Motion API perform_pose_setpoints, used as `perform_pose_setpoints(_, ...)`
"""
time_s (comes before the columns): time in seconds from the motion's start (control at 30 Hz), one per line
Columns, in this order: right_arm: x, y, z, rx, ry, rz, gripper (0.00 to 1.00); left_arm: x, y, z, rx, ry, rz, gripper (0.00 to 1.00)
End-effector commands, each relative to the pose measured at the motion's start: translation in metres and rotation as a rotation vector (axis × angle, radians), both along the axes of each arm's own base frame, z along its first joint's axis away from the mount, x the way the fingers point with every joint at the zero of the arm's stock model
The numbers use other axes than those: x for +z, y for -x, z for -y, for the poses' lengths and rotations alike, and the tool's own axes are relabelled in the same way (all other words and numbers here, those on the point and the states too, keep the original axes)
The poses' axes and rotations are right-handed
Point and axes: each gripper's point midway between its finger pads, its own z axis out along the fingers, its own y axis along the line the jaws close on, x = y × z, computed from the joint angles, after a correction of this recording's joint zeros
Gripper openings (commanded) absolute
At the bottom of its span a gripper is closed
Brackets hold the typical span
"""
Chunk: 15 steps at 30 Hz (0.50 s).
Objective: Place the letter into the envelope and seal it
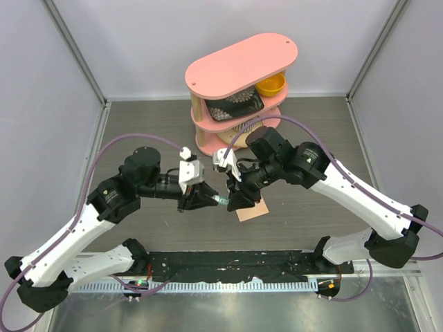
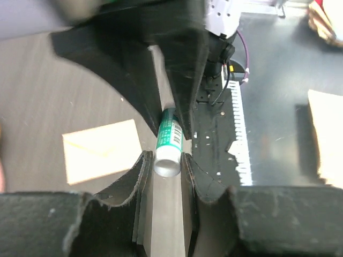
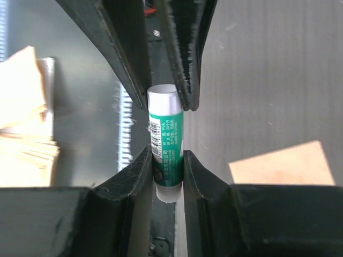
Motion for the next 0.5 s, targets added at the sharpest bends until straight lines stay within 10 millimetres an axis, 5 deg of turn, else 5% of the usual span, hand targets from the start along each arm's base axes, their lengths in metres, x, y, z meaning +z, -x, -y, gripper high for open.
perform_pose_setpoints(0.0, 0.052, -0.041, -0.016, -0.083, -0.155, 0.389, 0.01, 0.02, -0.02, 0.025, 0.234, 0.062, -0.424, 0.0)
perform_pose_setpoints(0.2, 0.061, -0.033, -0.018, -0.073, -0.17, 0.642, 0.01, 0.014, -0.049, 0.031, 0.437, 0.154, -0.849, 0.0)
perform_pose_setpoints(0.47, 0.06, -0.05, -0.009, -0.077, -0.084, 0.949, 0.01, -0.011, -0.086, 0.027, 0.608, 0.21, -1.372, 0.0)
